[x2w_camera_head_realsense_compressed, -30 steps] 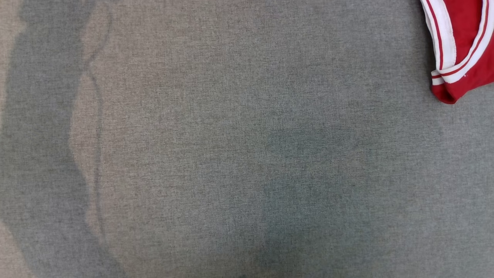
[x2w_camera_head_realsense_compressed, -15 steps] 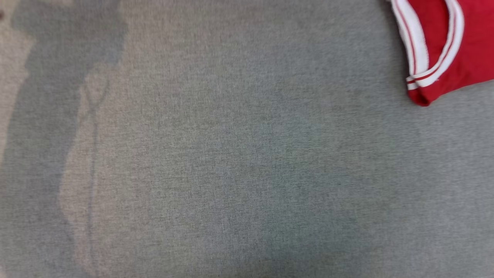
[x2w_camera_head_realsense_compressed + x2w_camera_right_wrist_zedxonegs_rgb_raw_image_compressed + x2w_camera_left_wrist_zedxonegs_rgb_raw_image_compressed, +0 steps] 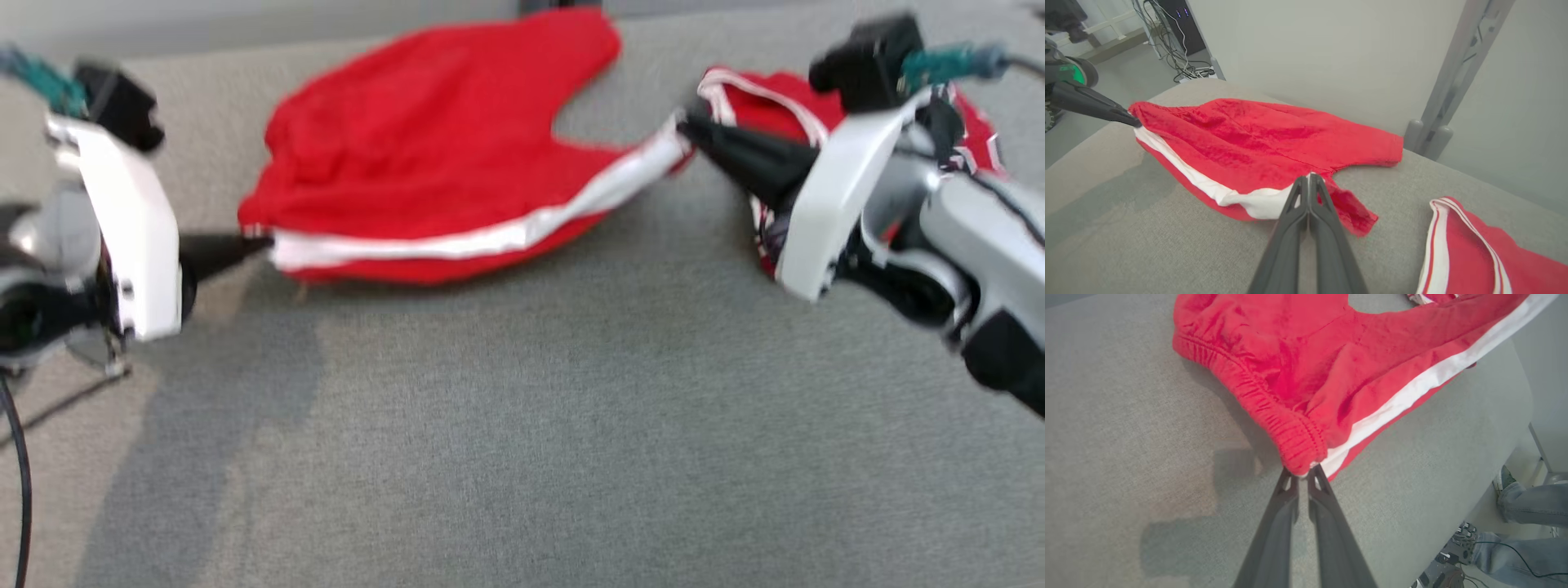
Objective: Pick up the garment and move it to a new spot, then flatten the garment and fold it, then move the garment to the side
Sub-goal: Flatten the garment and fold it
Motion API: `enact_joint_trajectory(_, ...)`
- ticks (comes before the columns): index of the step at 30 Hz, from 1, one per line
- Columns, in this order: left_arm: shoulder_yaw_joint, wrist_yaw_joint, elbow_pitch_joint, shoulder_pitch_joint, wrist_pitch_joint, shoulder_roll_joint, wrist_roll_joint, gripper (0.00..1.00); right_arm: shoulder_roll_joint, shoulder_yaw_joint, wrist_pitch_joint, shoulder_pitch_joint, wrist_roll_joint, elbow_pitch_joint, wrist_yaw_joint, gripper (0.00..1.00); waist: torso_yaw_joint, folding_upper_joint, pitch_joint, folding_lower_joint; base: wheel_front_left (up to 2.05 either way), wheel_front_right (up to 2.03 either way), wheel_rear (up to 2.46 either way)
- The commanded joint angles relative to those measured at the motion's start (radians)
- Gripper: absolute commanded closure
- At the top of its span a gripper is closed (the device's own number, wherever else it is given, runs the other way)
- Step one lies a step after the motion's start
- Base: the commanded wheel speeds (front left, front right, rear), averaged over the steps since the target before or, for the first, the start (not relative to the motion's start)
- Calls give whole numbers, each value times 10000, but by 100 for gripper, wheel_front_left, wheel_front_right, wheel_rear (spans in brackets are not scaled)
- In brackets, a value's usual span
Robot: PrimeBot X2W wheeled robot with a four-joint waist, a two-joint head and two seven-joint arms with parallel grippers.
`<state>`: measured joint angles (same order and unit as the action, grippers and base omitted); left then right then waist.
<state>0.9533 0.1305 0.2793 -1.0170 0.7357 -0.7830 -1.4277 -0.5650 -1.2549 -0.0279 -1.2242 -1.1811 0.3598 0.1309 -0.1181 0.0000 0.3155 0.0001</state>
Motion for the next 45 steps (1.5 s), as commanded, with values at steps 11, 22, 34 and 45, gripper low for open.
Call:
enact_joint_trajectory(11, 725, 3, -1323, 2561, -1181, -855, -67, 100, -1437, -177, -1649, 2522, -945, -1681, 4, 100, -97, 0, -2107, -1, 0, 0, 0)
enact_joint_trajectory(22, 1559, -1095, -3976, 5006, -1689, -2122, -149, 100, -3120, 513, -2916, 5526, -1468, -3352, 4, 100, 3, 0, -2679, -1, 0, 0, 0)
enact_joint_trajectory(34, 1588, -1659, -4876, 5265, -1663, -2330, -452, 100, -3156, 2318, -3979, 6880, -928, -4165, 4, 100, 60, 0, -2460, -1, 0, 0, 0)
enact_joint_trajectory(45, 670, -1475, -4695, 4229, -1428, -2410, -1184, 100, -1996, 4576, -5039, 6330, -560, -3749, 4, 100, 351, 0, -1737, -1, 0, 0, 0)
